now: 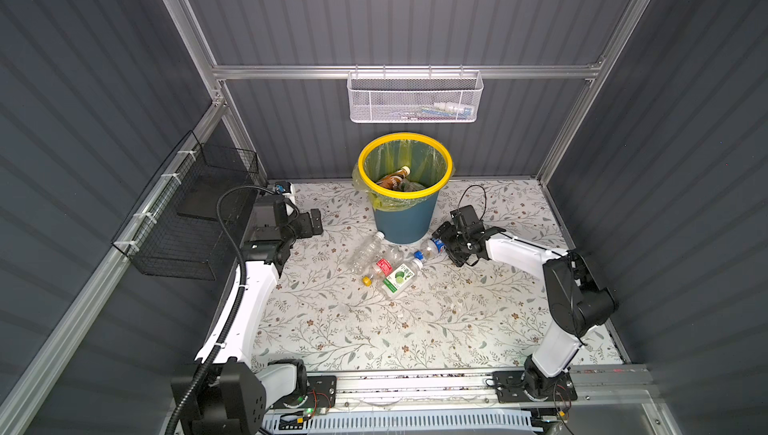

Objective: Throw the plastic bottles in the bin
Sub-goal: 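Withdraw the left arm while the right gripper lowers onto the Pepsi bottle and grasps it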

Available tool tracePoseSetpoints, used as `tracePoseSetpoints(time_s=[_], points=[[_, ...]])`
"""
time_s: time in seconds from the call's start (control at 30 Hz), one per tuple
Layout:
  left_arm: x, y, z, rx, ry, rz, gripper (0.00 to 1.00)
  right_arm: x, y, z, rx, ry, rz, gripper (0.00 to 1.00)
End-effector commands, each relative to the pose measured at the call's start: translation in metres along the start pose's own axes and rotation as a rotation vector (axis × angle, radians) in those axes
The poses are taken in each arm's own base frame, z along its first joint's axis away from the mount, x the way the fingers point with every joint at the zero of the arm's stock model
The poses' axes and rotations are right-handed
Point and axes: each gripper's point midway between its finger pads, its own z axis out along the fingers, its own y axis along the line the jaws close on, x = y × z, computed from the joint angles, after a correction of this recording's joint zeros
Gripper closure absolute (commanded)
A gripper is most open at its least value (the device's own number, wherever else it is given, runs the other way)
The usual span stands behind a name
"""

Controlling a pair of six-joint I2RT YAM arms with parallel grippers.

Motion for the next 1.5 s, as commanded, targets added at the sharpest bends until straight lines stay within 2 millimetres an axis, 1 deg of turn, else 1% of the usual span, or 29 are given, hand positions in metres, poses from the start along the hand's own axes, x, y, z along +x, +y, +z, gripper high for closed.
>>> tracePoseSetpoints(time_s=[0.0, 0.17, 0.33, 0.47, 0.67, 0.77, 0.9, 1.03, 1.1, 1.23, 1.33, 1.47], points=[[-0.001, -0.001, 0.0, 0.018, -0.011, -0.005, 0.0, -0.002, 0.009, 0.006, -0.014, -0.009, 0.02, 0.11], [0.002, -0.003, 0.004, 0.033, 0.002, -0.009, 0.0, 0.0, 0.003, 0.016, 0.003, -0.004, 0.029, 0.14], [0.003, -0.003, 0.005, 0.031, 0.008, -0.009, 0.0, -0.002, 0.001, 0.021, 0.011, -0.012, 0.026, 0.21], [0.005, -0.003, 0.006, 0.031, 0.011, -0.009, 0.0, -0.001, 0.0, 0.024, 0.007, -0.01, 0.02, 0.28], [0.006, -0.003, 0.008, 0.033, 0.019, -0.01, 0.0, 0.001, -0.009, 0.027, 0.014, -0.009, 0.027, 0.33], [0.006, -0.003, 0.009, 0.034, 0.019, -0.011, 0.0, 0.003, -0.011, 0.027, 0.01, -0.006, 0.031, 0.38], [0.008, -0.004, 0.011, 0.043, 0.027, -0.015, 0.0, 0.001, -0.011, 0.024, 0.003, -0.016, 0.014, 0.43], [0.006, -0.014, 0.011, 0.101, 0.016, -0.018, 0.0, -0.001, -0.015, 0.021, -0.002, -0.015, 0.02, 0.47], [0.007, -0.015, 0.011, 0.105, 0.015, -0.022, 0.0, -0.003, -0.013, 0.018, -0.01, -0.021, 0.015, 0.48], [0.007, -0.016, 0.01, 0.114, 0.012, -0.022, 0.0, -0.007, -0.007, 0.006, -0.043, -0.032, -0.015, 0.48], [0.003, -0.021, 0.007, 0.142, -0.011, -0.023, 0.0, -0.012, -0.004, -0.005, -0.068, -0.043, -0.046, 0.46], [0.001, -0.024, 0.005, 0.155, -0.03, -0.028, 0.0, -0.02, -0.003, -0.024, -0.095, -0.071, -0.078, 0.46]])
